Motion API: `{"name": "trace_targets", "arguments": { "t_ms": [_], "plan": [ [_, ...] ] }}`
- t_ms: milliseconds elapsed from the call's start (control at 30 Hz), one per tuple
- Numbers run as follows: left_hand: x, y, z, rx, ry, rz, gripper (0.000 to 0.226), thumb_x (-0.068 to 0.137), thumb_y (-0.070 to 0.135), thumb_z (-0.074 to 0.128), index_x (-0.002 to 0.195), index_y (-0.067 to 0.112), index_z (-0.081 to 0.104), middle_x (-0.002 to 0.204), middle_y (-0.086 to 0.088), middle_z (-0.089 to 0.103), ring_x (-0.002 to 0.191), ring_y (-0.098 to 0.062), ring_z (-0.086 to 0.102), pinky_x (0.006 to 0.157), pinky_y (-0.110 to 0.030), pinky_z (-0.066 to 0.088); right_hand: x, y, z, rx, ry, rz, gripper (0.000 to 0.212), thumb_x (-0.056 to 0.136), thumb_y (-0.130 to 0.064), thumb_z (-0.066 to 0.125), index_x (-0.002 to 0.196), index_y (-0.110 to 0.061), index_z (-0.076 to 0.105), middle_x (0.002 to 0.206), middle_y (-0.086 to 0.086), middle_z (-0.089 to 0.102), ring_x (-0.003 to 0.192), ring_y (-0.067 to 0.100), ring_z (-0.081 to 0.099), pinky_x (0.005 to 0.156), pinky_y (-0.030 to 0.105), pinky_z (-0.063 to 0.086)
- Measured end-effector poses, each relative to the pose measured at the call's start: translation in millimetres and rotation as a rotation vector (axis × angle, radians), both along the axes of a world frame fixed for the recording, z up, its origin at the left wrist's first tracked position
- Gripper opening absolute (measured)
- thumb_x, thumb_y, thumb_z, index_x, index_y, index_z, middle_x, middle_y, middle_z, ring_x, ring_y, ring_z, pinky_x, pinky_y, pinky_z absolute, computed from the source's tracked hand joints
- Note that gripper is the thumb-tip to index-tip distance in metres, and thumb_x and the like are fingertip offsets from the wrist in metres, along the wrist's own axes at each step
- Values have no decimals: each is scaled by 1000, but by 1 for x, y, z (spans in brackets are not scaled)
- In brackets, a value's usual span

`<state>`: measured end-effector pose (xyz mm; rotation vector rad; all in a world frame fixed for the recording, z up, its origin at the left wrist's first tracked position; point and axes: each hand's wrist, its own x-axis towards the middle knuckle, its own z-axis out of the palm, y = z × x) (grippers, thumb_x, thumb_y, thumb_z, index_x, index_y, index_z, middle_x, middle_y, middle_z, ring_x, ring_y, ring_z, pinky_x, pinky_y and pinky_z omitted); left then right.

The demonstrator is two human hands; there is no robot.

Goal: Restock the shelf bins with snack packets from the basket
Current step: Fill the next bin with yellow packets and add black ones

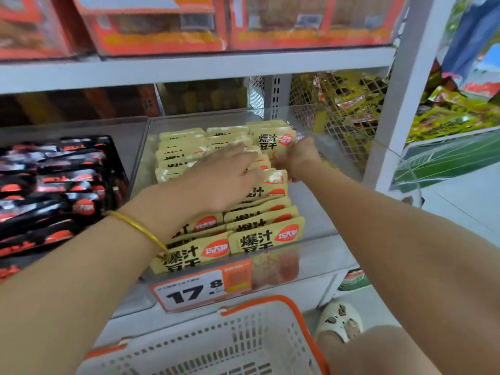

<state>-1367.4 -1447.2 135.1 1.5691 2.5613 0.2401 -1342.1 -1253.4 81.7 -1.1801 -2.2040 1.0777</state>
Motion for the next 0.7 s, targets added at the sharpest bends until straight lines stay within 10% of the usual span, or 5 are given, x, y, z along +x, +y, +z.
{"name": "trace_targets", "arguments": {
  "t_ms": [167,300,500,700],
  "plan": [
    [36,-55,6,479,-58,-45,42,100,38,37,140,25,44,149,11,34,137,1,24,107,-8,10,85,-62,57,300,92,76,22,83,-13,67,93,-13,47,94,14,65,84,30,65,71,41,55],
    [82,-121,-32,804,10,-66,28,90,26,49,116,28,61,127,19,55,122,2,46,103,-14,32,177,-160,60,93,304,291,19,83,-8,68,77,-17,53,69,4,60,53,18,65,43,29,51],
    [97,-174,-169,289,-105,-93,37,79,23,39,102,17,67,110,1,67,105,-15,54,90,-30,46,137,-216,-100,-234,-537,698,9,92,-12,57,99,-6,54,92,15,62,72,26,63,58,35,54],
    [82,-209,-254,-93,-214,-57,27,82,6,52,103,11,67,104,-5,67,95,-27,63,78,-34,48,162,-230,-305,-2,-1004,898,37,95,-11,50,132,-7,48,132,14,52,116,30,54,95,42,48]
  ]
}}
